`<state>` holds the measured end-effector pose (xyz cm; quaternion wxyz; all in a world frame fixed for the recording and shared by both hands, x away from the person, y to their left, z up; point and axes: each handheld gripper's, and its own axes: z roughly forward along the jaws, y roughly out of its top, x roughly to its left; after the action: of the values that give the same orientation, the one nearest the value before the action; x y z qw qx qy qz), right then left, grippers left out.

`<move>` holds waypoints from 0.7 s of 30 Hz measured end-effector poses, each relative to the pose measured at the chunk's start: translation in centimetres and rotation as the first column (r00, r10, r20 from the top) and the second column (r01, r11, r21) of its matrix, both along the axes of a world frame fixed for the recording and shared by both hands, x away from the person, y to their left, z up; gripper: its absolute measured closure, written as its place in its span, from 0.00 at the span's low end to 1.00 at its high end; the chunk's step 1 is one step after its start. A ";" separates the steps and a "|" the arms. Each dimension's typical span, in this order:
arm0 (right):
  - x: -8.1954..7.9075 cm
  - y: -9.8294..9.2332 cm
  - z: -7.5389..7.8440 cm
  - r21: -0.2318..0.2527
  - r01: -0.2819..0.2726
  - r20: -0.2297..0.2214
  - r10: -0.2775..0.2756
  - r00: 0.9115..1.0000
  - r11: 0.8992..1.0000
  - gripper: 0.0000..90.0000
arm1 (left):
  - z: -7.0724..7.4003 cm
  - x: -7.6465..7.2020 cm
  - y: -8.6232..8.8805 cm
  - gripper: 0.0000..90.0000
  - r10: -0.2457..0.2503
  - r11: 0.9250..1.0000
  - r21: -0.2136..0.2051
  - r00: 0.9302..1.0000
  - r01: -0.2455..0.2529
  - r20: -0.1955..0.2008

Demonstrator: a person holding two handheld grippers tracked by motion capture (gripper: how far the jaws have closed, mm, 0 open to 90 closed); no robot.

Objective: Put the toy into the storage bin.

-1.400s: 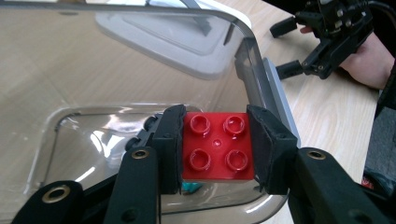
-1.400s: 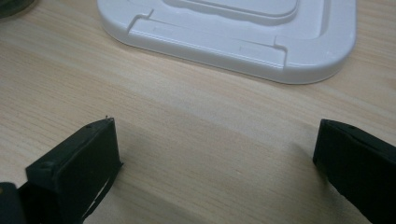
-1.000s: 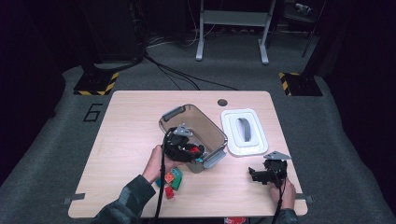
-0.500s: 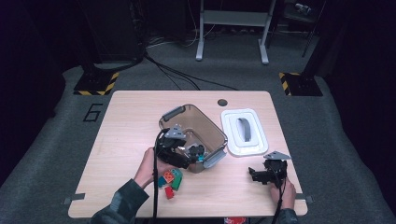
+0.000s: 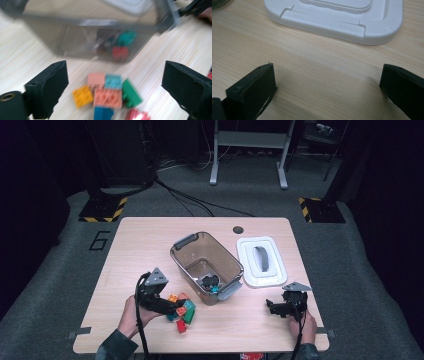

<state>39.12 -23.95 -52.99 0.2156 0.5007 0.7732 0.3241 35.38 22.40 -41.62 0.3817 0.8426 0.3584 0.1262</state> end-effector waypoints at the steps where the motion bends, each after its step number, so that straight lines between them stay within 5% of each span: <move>1: 0.0 0.0 0.0 0.000 0.000 0.000 0.000 1.000 1.000 0.00 | -0.7 -0.1 0.6 0.06 0.015 1.000 0.003 1.000 -0.015 -0.013; 7: 0.0 0.0 0.0 0.000 0.000 0.000 0.000 1.000 1.000 0.00 | -4.5 -0.4 2.5 0.08 0.067 0.998 0.014 0.995 -0.066 -0.070; 12: 0.0 0.0 0.0 0.000 0.000 0.000 0.000 1.000 1.000 0.00 | -7.3 -0.6 2.4 0.27 0.054 0.998 0.027 0.991 -0.052 -0.119; 21: 0.0 0.0 0.0 0.001 0.002 0.000 -0.002 1.000 1.000 0.00 | -8.5 -0.4 1.3 0.51 0.030 0.998 0.052 0.991 -0.024 -0.134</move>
<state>39.14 -23.93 -52.99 0.2156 0.5015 0.7725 0.3242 34.99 23.74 -50.14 0.3336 0.8536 0.3914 0.0831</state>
